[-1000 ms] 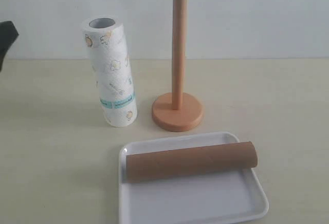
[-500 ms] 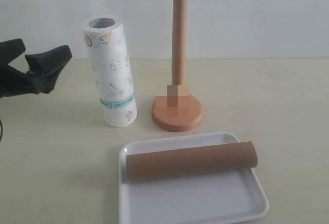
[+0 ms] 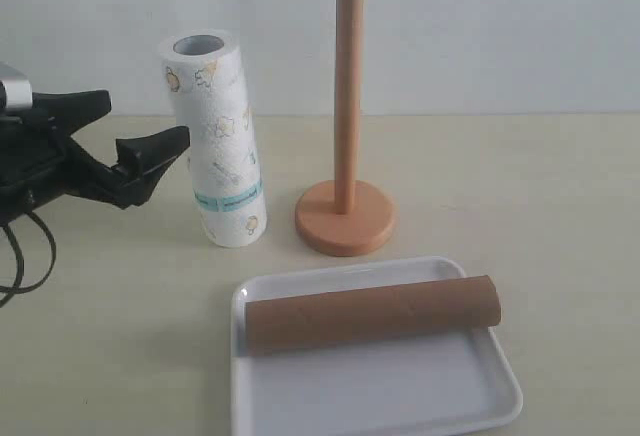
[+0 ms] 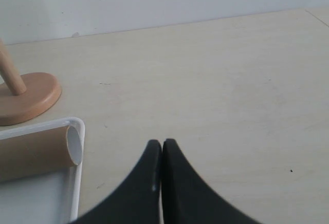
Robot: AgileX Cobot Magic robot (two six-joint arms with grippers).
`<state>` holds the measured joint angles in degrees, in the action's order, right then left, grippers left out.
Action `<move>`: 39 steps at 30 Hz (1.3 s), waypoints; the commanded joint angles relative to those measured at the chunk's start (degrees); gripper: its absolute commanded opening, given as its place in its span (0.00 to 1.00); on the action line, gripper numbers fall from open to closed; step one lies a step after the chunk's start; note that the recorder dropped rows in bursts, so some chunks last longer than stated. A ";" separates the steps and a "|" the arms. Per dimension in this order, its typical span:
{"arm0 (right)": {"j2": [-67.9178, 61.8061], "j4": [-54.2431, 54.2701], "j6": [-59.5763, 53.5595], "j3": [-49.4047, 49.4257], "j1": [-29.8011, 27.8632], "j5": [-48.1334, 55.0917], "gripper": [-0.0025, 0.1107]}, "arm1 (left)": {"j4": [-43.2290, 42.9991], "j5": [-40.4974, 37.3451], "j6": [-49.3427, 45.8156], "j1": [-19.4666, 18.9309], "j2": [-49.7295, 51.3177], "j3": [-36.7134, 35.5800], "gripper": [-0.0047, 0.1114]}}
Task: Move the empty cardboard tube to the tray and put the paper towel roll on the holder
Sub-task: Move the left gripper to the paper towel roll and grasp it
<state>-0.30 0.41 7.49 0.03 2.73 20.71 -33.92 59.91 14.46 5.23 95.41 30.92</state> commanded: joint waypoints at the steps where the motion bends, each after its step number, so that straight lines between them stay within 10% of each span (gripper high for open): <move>1: 0.30 0.15 -0.60 -0.03 -0.38 -0.73 0.02 | 1.13 2.12 -0.29 -0.09 3.44 3.49 0.99; 39: 0.30 0.14 -0.48 -0.03 -0.38 -0.73 0.02 | -3.98 4.93 8.19 4.00 19.00 18.99 0.99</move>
<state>-0.30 0.44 7.49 0.03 2.73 20.71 -39.38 65.53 22.45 8.45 113.57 48.36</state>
